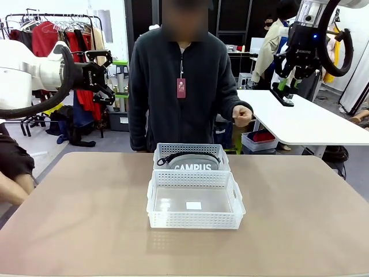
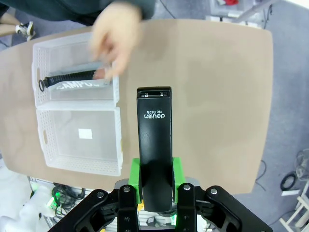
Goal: Distribute items into two baskets.
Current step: Place the picked Stapler into the Organizing basket as instructed by the person.
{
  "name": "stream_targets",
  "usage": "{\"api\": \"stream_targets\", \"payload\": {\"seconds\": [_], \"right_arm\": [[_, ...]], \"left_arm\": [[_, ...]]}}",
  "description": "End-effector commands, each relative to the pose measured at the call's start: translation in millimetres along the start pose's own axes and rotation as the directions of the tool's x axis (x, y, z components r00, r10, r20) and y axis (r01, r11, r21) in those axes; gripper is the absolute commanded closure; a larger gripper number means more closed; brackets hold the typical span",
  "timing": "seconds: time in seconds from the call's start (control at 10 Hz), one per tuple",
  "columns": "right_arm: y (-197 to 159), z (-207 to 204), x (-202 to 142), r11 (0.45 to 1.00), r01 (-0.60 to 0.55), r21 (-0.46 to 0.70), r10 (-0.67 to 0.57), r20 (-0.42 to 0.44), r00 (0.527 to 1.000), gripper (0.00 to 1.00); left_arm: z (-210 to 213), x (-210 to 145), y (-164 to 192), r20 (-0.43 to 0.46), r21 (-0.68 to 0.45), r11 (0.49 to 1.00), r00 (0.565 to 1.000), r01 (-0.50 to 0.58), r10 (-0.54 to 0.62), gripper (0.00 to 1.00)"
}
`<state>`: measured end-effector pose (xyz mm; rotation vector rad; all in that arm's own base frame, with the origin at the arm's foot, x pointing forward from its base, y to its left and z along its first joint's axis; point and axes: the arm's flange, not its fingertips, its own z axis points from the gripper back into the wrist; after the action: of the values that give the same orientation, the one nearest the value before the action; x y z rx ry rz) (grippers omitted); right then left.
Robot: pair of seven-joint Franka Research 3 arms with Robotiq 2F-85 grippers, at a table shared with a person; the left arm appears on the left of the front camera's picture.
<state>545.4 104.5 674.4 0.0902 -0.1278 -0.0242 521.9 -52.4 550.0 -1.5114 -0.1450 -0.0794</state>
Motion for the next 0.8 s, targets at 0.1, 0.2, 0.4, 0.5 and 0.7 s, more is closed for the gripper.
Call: {"api": "stream_targets", "payload": {"seconds": [0.1,0.2,0.4,0.5,0.7], "right_arm": [[0.3,2.1,-1.5,1.0,-0.003,-0.013,0.003,0.005,1.0,1.0],[0.3,2.1,-1.5,1.0,-0.003,-0.013,0.003,0.005,1.0,1.0],[0.3,2.1,-1.5,1.0,-0.003,-0.013,0.003,0.005,1.0,1.0],[0.3,2.1,-1.5,1.0,-0.003,-0.013,0.003,0.005,1.0,1.0],[0.3,2.1,-1.5,1.0,-0.003,-0.013,0.003,0.005,1.0,1.0]], "left_arm": [[1.0,-1.2,-2.9,0.001,0.002,1.0,1.0,-0.009,0.009,0.0],[1.0,-1.2,-2.9,0.001,0.002,1.0,1.0,-0.009,0.009,0.0],[1.0,-1.2,-2.9,0.001,0.002,1.0,1.0,-0.009,0.009,0.0],[1.0,-1.2,-2.9,0.001,0.002,1.0,1.0,-0.009,0.009,0.0],[1.0,-1.2,-2.9,0.001,0.002,1.0,1.0,-0.009,0.009,0.0]]}}
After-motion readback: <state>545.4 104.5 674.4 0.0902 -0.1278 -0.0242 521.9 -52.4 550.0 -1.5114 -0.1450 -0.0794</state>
